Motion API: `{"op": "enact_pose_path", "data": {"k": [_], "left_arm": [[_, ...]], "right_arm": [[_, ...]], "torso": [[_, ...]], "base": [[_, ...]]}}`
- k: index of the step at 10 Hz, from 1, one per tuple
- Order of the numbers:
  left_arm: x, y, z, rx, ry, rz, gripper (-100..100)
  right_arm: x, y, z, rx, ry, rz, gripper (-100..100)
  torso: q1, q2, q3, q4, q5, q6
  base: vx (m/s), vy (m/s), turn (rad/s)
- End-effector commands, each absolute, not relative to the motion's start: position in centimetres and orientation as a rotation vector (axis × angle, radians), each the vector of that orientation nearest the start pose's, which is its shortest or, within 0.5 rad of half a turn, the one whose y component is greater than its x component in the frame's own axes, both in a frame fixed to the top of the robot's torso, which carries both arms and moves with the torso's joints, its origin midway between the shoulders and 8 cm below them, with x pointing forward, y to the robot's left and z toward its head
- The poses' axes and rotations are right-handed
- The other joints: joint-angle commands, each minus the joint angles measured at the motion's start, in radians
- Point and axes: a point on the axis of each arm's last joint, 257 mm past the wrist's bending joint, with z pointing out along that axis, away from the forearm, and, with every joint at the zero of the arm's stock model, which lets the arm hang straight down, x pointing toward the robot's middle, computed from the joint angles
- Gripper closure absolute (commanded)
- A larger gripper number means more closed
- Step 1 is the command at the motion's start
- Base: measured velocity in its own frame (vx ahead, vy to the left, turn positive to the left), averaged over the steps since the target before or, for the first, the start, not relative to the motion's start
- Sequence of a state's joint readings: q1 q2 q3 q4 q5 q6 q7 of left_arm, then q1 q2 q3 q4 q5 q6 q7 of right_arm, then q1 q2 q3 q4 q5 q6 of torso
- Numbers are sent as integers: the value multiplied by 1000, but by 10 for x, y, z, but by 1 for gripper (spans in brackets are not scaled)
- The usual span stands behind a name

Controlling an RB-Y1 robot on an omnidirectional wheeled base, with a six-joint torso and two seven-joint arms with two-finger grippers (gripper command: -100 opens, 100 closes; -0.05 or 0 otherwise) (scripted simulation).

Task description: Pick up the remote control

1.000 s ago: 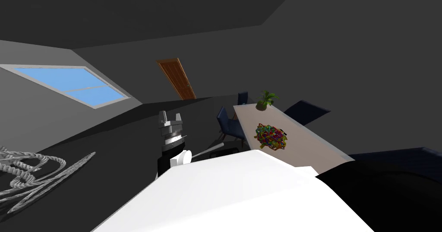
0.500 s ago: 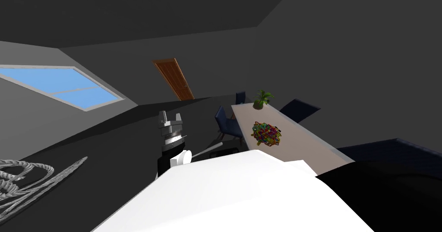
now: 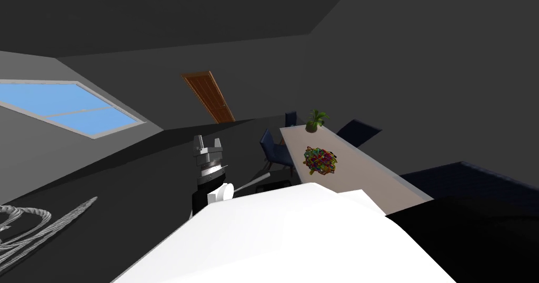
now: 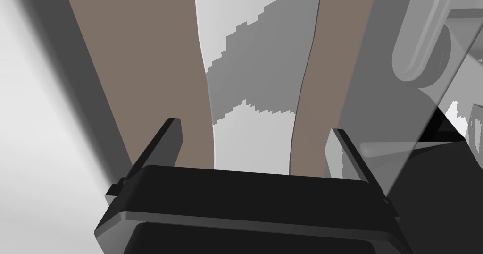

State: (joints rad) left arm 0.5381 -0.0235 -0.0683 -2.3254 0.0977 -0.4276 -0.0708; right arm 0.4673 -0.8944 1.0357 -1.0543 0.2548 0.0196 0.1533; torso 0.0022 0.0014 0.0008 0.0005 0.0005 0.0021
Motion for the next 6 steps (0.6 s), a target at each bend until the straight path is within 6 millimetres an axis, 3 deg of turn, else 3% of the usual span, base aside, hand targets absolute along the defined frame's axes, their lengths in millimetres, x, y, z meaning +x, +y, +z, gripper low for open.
{"op": "enact_pose_path", "data": {"k": [1, 2, 3, 4, 5, 6], "left_arm": [[346, 274, 18, -767, 598, -1341, 0], [346, 274, 18, -767, 598, -1341, 0], [346, 274, 18, -767, 598, -1341, 0], [346, 274, 18, -767, 598, -1341, 0], [346, 274, 18, -767, 598, -1341, 0], [346, 274, 18, -767, 598, -1341, 0]], "right_arm": [[-83, -419, -611, 101, 3109, 30, -100], [-89, -417, -611, 89, 3121, 38, -100], [-76, -415, -611, 82, 3118, 26, -100], [-81, -414, -611, 74, 3126, 30, -100], [-67, -414, -611, 73, 3118, 14, -100], [-74, -411, -611, 60, 3131, 20, -100]], "torso": [[0, 0, 0, 0, 0, 0], [0, 0, 0, 0, 0, 0], [0, 0, 0, 0, 0, 0], [0, 0, 0, 0, 0, 0], [0, 0, 0, 0, 0, 0], [0, 0, 0, 0, 0, 0]], "base": [[-43, -34, -86], [-34, -28, -31], [-42, -30, -78], [-35, -22, -33], [-36, -33, -62], [-31, -28, -44]]}}
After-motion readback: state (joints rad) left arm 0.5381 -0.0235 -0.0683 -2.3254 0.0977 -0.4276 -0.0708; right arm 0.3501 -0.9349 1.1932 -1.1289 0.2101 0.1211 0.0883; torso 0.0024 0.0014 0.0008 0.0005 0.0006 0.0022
